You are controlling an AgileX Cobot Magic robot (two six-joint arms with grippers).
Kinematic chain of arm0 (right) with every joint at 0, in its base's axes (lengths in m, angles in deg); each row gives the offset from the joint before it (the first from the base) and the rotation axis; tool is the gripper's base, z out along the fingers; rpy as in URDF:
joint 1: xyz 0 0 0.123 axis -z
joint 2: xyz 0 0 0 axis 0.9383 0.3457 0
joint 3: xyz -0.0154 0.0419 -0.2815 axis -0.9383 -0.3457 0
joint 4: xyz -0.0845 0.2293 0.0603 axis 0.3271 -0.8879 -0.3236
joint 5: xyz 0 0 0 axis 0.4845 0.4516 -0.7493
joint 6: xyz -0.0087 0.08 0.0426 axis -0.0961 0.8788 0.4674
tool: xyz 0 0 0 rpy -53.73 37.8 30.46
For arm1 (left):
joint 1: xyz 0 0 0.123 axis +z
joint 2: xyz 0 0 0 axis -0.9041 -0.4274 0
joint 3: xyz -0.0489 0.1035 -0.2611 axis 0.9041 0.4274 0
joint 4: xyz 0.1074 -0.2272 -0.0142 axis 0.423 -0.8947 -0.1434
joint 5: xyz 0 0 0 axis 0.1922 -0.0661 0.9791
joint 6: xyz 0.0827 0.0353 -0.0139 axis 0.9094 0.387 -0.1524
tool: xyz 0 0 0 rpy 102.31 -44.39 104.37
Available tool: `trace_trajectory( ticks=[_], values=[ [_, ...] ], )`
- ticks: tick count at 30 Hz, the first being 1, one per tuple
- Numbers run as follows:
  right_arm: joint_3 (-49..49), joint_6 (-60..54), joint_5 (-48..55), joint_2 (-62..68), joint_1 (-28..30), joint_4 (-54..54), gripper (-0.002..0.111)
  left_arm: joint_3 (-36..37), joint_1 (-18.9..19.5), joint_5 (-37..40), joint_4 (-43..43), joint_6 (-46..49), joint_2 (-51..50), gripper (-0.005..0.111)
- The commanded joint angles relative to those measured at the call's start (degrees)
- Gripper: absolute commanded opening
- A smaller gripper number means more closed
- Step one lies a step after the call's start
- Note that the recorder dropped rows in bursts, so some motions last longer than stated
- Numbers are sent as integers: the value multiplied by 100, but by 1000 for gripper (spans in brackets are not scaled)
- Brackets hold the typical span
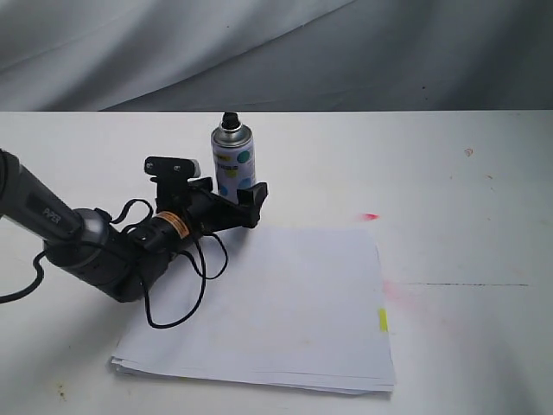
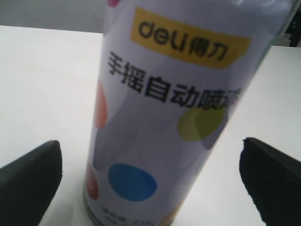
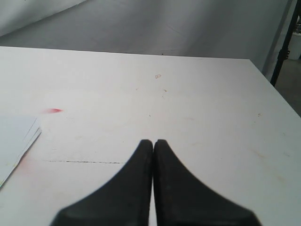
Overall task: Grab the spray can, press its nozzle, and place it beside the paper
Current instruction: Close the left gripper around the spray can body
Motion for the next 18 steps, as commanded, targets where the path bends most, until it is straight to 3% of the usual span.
trace_trajectory(
  ticks=[1,18],
  values=[
    [-20,15,-21,-38,45,33,0,-19,-46,36,-169,73,-13,95],
    [-20,15,-21,-38,45,33,0,-82,-412,49,-1037,431,12,95]
  ],
)
